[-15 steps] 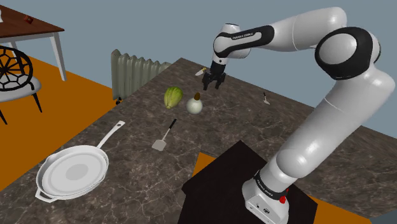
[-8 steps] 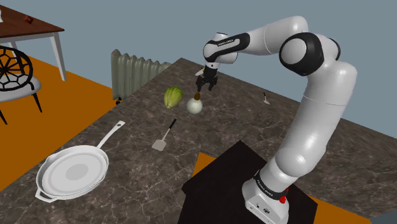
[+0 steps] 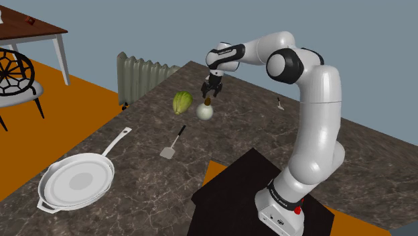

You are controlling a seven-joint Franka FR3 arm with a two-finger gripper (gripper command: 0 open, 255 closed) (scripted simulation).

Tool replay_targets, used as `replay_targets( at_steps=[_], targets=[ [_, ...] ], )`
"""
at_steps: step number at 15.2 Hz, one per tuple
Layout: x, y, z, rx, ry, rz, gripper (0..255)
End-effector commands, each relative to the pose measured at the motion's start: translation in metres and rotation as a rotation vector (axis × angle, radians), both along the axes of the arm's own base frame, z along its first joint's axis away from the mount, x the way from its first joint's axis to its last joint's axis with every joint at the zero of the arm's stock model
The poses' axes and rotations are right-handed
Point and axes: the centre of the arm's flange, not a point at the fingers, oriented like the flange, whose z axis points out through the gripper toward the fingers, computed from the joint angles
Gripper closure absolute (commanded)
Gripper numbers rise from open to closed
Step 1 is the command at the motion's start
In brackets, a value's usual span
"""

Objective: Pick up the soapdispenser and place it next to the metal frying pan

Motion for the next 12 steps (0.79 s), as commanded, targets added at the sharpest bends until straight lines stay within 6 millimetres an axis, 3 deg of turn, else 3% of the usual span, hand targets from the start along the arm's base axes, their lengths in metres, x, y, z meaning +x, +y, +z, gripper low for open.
replay_targets(
  at_steps=[1, 7, 12],
  targets=[
    [0.004, -0.001, -0.011, 0.001, -0.001, 0.000, 0],
    [0.003, 0.001, -0.040, 0.001, -0.001, 0.000, 0],
    [0.003, 0.001, -0.040, 0.001, -0.001, 0.000, 0]
  ],
)
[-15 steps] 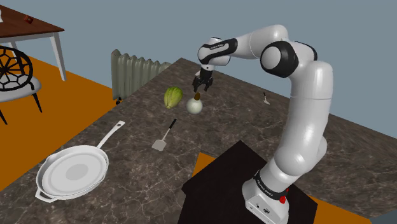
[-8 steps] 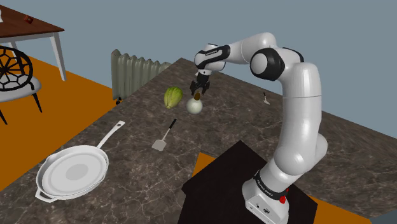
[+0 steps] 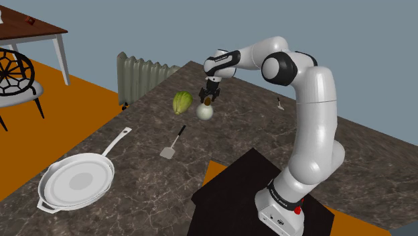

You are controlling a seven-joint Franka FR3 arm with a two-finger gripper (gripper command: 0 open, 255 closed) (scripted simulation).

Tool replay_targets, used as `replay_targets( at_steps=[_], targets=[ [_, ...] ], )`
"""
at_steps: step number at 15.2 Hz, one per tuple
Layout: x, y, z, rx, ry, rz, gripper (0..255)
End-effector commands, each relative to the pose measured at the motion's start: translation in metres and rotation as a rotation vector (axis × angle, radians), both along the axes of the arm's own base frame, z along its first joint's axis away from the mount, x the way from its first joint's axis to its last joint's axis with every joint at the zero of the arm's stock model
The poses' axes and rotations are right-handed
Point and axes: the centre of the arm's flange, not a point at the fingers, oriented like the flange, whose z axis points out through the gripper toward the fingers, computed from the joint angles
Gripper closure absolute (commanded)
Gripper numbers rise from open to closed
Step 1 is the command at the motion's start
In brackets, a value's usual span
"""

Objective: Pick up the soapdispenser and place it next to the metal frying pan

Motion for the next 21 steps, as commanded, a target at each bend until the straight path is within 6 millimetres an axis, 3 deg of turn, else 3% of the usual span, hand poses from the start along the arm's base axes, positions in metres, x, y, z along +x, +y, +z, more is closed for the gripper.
replay_targets(
  at_steps=[1, 2, 3, 12, 21],
  targets=[
    [0.000, 0.000, 0.000, 0.000, 0.000, 0.000, 0],
    [0.000, 0.000, 0.000, 0.000, 0.000, 0.000, 0],
    [0.000, 0.000, 0.000, 0.000, 0.000, 0.000, 255],
    [0.000, 0.000, 0.000, 0.000, 0.000, 0.000, 255],
    [0.000, 0.000, 0.047, 0.000, 0.000, 0.000, 255]
  ],
)
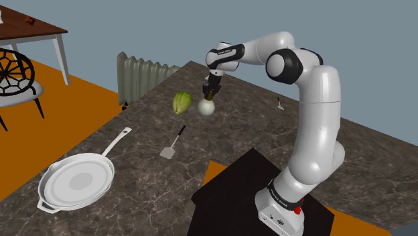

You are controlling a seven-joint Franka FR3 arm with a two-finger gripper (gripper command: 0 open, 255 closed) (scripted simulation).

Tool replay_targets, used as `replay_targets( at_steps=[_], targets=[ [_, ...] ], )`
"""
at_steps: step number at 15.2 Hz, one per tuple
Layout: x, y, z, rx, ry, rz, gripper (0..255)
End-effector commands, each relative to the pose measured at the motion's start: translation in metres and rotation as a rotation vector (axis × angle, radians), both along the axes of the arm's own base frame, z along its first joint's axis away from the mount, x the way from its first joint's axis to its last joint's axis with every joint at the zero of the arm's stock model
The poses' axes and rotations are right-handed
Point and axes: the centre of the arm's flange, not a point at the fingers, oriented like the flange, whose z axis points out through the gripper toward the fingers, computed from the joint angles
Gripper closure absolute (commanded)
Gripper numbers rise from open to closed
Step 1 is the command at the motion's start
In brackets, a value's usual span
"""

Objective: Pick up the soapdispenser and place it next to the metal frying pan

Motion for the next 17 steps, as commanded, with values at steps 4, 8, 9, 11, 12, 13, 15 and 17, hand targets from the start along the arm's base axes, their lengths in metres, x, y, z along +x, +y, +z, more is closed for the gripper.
replay_targets(
  at_steps=[4, 8, 9, 11, 12, 13, 15, 17],
  targets=[
    [0.000, 0.000, 0.028, 0.000, 0.000, 0.000, 255],
    [0.000, 0.000, 0.049, 0.000, 0.000, 0.000, 255],
    [0.000, 0.000, 0.054, 0.000, 0.000, 0.000, 255],
    [0.000, 0.000, 0.065, 0.000, 0.000, 0.000, 255],
    [0.000, 0.000, 0.070, 0.000, 0.000, 0.000, 255],
    [0.000, 0.000, 0.075, 0.000, 0.000, 0.000, 255],
    [0.000, 0.000, 0.086, 0.000, 0.000, 0.000, 255],
    [0.000, 0.000, 0.097, 0.000, 0.000, 0.000, 255]
  ],
)
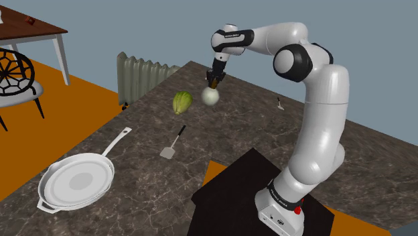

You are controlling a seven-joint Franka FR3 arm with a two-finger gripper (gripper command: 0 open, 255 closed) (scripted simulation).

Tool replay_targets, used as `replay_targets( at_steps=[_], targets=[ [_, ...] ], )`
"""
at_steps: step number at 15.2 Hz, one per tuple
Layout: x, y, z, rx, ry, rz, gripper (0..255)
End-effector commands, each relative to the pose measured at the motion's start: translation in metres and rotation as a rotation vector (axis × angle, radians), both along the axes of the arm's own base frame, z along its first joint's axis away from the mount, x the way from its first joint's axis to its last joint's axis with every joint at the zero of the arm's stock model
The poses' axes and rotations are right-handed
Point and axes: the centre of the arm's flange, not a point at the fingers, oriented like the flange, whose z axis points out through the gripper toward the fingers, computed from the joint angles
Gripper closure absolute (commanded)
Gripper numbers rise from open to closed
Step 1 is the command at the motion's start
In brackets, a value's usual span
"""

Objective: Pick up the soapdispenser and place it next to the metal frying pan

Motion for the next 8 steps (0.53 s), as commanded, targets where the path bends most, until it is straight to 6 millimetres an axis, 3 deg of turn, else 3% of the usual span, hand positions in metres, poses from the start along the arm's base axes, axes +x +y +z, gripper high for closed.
replay_targets(
  at_steps=[1, 8],
  targets=[
    [0.000, 0.000, 0.011, 0.000, 0.000, 0.000, 255],
    [0.000, 0.000, 0.048, 0.000, 0.000, 0.000, 255]
  ],
)
